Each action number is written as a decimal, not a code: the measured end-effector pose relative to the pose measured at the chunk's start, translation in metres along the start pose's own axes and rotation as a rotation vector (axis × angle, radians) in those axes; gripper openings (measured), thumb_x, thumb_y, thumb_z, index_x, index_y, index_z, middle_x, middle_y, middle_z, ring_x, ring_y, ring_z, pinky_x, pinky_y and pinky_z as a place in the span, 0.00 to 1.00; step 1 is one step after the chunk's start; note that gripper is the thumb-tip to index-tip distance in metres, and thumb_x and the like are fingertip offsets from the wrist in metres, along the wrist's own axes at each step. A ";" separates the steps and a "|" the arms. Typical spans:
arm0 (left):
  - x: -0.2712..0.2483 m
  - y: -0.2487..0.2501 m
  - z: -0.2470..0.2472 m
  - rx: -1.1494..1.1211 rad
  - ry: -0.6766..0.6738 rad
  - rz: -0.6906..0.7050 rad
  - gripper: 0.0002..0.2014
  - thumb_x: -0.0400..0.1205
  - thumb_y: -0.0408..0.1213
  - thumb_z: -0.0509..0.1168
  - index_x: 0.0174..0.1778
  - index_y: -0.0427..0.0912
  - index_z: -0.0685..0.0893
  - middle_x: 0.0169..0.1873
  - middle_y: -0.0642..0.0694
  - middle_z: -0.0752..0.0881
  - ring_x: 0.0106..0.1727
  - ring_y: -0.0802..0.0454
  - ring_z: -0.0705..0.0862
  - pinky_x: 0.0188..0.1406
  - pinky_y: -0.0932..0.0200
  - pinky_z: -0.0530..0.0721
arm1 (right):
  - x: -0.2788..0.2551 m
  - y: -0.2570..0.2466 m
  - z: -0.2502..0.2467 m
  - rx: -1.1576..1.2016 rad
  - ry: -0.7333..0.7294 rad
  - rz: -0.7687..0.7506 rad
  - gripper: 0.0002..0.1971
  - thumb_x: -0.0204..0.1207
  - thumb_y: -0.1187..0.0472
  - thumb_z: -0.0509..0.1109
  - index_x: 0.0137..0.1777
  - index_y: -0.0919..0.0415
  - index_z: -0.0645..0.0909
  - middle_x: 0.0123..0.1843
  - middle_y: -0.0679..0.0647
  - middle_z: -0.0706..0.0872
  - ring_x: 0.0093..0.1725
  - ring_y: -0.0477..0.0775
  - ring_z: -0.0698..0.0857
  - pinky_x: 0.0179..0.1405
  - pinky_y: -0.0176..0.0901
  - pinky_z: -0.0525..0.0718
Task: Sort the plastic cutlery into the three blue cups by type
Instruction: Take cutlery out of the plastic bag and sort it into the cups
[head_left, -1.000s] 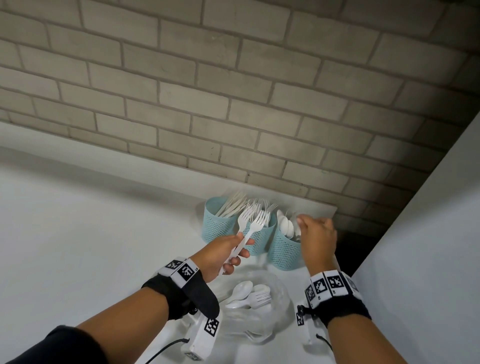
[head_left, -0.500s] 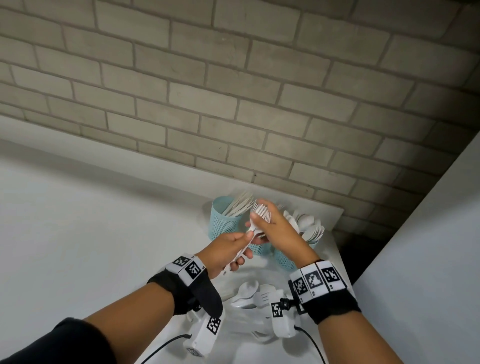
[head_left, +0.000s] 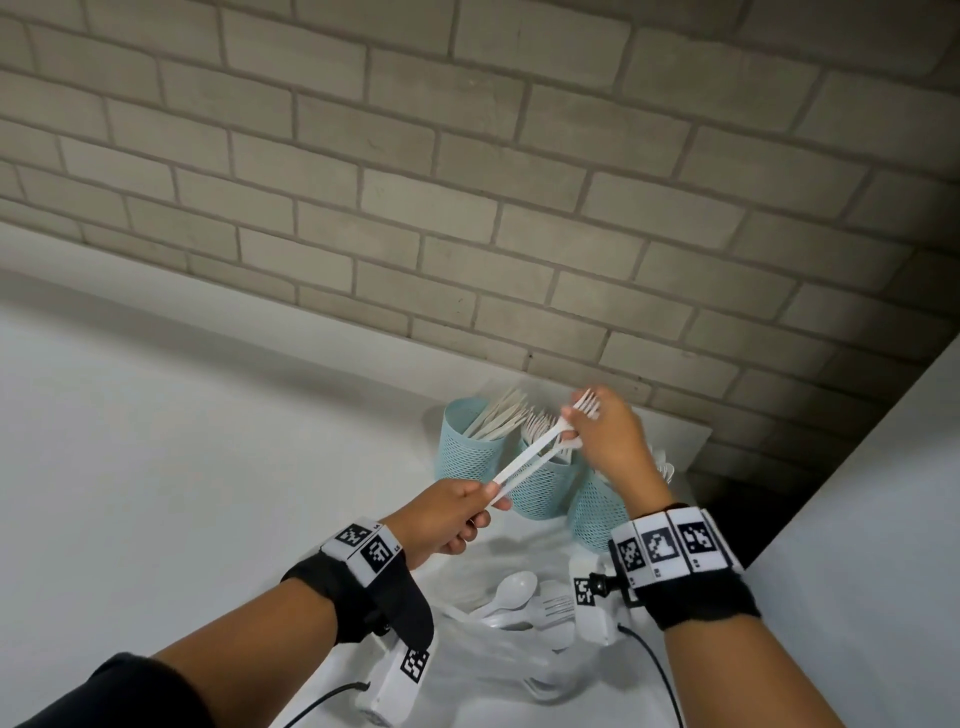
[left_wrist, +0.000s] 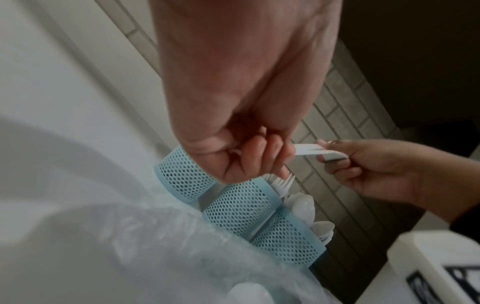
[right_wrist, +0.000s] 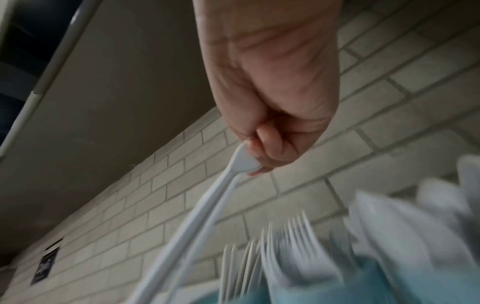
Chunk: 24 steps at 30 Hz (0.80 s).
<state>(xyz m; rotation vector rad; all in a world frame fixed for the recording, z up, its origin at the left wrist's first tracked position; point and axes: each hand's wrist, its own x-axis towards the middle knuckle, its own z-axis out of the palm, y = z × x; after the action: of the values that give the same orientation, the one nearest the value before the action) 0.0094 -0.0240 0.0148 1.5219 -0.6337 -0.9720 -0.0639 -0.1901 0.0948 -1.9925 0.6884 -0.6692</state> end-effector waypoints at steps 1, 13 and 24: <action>0.001 -0.001 -0.001 0.026 0.010 -0.001 0.15 0.87 0.46 0.55 0.46 0.45 0.84 0.27 0.52 0.71 0.25 0.59 0.64 0.22 0.70 0.64 | 0.005 -0.004 -0.010 -0.032 0.084 -0.049 0.06 0.81 0.66 0.64 0.56 0.60 0.75 0.45 0.57 0.84 0.31 0.43 0.84 0.19 0.26 0.76; -0.007 -0.010 0.030 1.185 -0.308 -0.026 0.28 0.77 0.51 0.69 0.70 0.43 0.73 0.66 0.45 0.78 0.66 0.47 0.77 0.58 0.59 0.72 | 0.022 0.014 -0.019 -0.692 0.370 -0.352 0.11 0.84 0.63 0.57 0.62 0.65 0.75 0.44 0.65 0.86 0.42 0.63 0.84 0.37 0.42 0.72; -0.013 -0.027 0.037 1.329 -0.203 -0.045 0.33 0.76 0.49 0.70 0.69 0.33 0.67 0.65 0.35 0.75 0.64 0.38 0.77 0.63 0.47 0.78 | 0.021 0.025 0.006 -0.934 -0.073 -0.277 0.18 0.85 0.57 0.53 0.71 0.58 0.73 0.68 0.61 0.79 0.67 0.63 0.69 0.62 0.52 0.68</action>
<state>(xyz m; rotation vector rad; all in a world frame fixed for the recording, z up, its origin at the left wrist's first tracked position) -0.0328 -0.0273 -0.0085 2.5795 -1.5798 -0.7188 -0.0500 -0.2125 0.0743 -2.9964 0.7624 -0.4543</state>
